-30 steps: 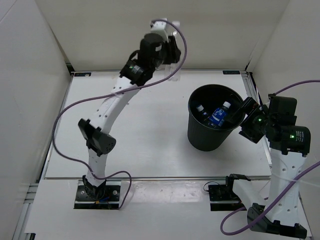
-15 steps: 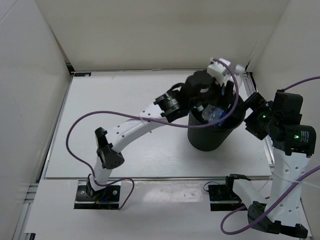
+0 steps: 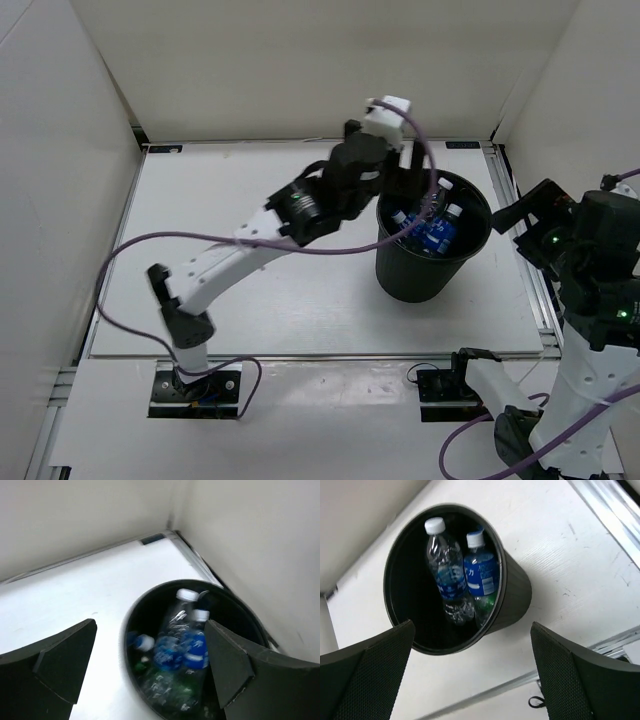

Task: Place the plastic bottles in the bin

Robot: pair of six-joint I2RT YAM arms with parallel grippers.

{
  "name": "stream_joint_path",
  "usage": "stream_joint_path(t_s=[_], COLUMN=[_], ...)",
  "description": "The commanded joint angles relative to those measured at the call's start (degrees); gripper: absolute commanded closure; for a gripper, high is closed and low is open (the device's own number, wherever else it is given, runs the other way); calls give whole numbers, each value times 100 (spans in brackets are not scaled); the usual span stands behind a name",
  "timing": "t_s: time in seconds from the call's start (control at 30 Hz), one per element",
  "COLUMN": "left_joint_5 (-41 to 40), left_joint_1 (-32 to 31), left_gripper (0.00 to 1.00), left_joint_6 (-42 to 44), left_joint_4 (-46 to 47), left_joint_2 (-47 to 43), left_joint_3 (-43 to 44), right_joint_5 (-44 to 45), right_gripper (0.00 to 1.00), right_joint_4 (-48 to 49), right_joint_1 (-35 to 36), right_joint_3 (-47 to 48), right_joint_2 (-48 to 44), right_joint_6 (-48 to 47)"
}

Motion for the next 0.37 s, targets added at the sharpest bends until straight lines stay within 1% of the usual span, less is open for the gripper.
stream_joint_path(t_s=[0.0,0.03,0.1,0.17,0.2,0.23,0.27,0.3,0.33], left_joint_5=[-1610,-1711,-1807,-2264,-2448,-2772,-2862,-2933,-3029], left_joint_1=[84,154,417,681,1004,1190,1366,1681,1797], left_gripper=[0,0,0,0,0,0,0,0,0], left_joint_6=[-340,-507,-893,-1429,-2223,-2658,-3262,-3416,-3548], left_joint_4=[47,-5,-163,-767,-1771,-2303,-2744,-3288,-3476], left_joint_2=[-1719,-2479,-3230,-4020,-4182,-4305,-4506,-4595,-4683], left_joint_3=[-1009,-1997,-3030,-3927,-4053,-4229,-4352,-4493,-4668], right_joint_5=[-726,-999,-1509,-1818,-1924,-1925,-2003,-2073,-2074], right_gripper=[0,0,0,0,0,0,0,0,0], right_joint_4=[-712,-712,-642,-493,-431,-326,-256,-150,-149], right_joint_1=[23,23,23,23,23,23,23,23,23], right_joint_3=[-620,-815,-1185,-1536,-1625,-1704,-1766,-1766,-1766], right_joint_2=[67,67,67,-20,-21,-186,-240,-302,-302], right_joint_6=[-564,-565,-391,-328,-328,-145,-143,-195,-196])
